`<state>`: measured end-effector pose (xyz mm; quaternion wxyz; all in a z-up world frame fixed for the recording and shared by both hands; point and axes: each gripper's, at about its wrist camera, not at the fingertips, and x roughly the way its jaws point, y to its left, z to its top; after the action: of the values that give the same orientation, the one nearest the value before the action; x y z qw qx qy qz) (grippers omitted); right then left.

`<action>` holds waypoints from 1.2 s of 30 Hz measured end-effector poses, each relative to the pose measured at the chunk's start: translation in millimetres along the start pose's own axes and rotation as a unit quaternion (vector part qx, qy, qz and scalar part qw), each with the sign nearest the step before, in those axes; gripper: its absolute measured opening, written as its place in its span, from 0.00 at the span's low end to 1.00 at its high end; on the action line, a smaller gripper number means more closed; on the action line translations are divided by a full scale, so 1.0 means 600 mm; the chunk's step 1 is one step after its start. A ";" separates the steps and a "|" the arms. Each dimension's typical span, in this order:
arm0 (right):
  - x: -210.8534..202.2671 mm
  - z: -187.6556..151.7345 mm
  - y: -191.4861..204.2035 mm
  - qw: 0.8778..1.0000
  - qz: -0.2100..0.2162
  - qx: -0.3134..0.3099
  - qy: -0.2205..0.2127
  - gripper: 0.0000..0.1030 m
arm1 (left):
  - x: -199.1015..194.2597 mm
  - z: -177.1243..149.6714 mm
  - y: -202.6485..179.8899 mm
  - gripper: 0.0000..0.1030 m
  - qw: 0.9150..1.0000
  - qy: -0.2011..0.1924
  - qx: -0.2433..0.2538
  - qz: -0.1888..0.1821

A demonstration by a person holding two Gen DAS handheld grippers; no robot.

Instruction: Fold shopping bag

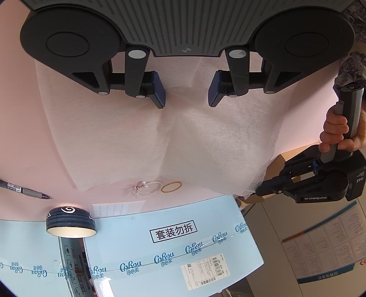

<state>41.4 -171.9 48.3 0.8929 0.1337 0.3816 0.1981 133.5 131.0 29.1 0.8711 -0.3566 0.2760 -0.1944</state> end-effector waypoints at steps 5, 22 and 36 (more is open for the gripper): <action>0.001 -0.002 0.001 1.000 -0.001 -0.006 -0.003 0.39 | 0.001 0.006 0.043 0.01 0.996 -0.015 0.001 0.086; -0.012 0.143 0.049 0.999 -0.008 -0.031 -0.037 0.37 | 0.054 0.005 0.089 0.40 0.990 0.096 -0.096 0.036; 0.074 0.159 0.094 0.999 -0.002 -0.037 -0.006 0.37 | 0.119 0.040 0.118 0.00 0.989 0.106 -0.086 0.056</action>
<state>124.9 -110.0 106.5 0.8996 0.1015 0.3692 0.2098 213.6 152.7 -32.9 0.8124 -0.3917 0.4022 -0.1575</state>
